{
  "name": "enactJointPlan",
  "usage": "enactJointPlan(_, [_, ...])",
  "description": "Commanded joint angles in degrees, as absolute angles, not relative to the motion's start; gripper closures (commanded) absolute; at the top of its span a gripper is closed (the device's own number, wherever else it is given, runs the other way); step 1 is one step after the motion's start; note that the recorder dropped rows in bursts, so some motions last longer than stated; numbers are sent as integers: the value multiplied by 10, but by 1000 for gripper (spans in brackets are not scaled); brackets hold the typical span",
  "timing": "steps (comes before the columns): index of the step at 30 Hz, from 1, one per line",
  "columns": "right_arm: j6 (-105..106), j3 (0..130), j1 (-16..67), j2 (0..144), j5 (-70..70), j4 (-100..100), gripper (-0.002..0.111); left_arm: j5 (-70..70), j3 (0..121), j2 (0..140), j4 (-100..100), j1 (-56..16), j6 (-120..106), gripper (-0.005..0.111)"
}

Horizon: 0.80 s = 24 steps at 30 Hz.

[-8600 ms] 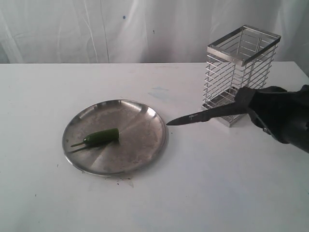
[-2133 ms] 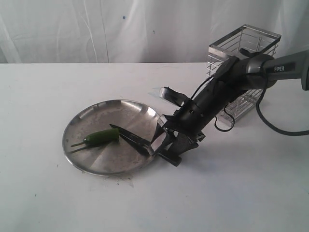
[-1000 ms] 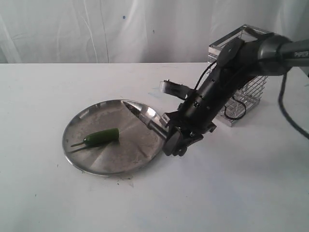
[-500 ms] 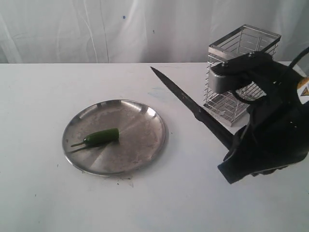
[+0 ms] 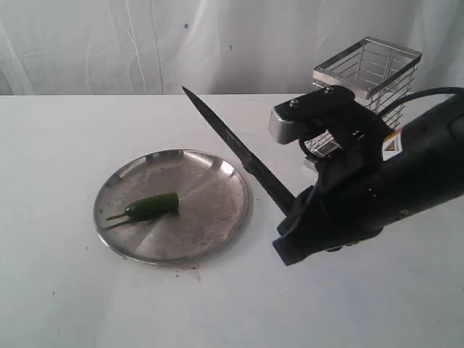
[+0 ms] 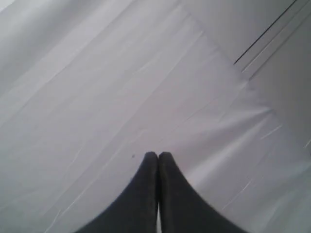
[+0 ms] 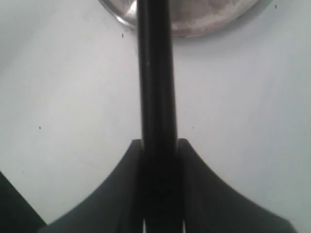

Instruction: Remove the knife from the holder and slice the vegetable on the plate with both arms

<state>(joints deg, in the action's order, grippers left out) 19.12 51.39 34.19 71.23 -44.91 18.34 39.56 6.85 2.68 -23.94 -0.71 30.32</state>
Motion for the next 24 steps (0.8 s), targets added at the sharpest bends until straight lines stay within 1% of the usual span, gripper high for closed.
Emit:
enactJointPlan(1, [223, 514, 342, 759, -436, 251, 108, 331, 209, 128, -156, -7, 200, 107])
enactJointPlan(2, [234, 517, 342, 775, -442, 261, 108, 305, 249, 181, -62, -7, 187, 107])
enactJointPlan(6, [236, 541, 342, 825, -442, 246, 108, 284, 332, 385, 274, -8, 258, 107])
enactJointPlan(8, [222, 555, 342, 845, -441, 233, 108, 244, 363, 495, 360, -18, 319, 107])
enactJointPlan(12, [165, 566, 342, 861, -442, 178, 108, 86, 406, 663, 438, -55, 422, 107])
enactJointPlan(14, [115, 566, 342, 861, -442, 118, 108, -9, 417, 717, 502, -100, 431, 107])
enactJointPlan(16, [68, 566, 342, 861, -436, 62, 108, -46, 421, 761, 528, -147, 408, 107])
enactJointPlan(21, [38, 569, 341, 878, -410, 45, 108, -87, 445, 856, 522, -241, 280, 107])
enactJointPlan(24, [0, 589, 321, 895, -405, 47, 108, -146, 471, 910, 436, -281, 218, 107])
